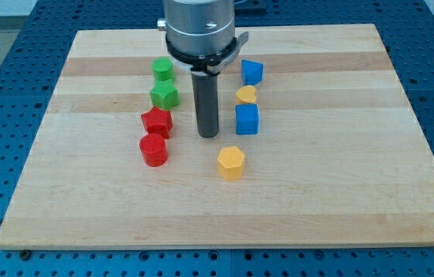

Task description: Drag the hexagon to the bottom of the cube

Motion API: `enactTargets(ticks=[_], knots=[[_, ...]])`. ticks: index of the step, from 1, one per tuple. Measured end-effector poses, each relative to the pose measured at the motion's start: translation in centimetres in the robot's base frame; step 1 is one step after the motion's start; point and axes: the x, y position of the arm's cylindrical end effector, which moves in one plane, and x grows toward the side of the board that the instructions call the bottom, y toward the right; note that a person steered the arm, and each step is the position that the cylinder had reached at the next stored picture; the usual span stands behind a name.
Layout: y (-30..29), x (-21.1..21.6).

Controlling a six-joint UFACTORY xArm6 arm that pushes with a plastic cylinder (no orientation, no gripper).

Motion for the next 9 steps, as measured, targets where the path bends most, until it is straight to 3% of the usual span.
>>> enactTargets(ticks=[5,9], knots=[[1.6,9.5],[3.3,5.2]])
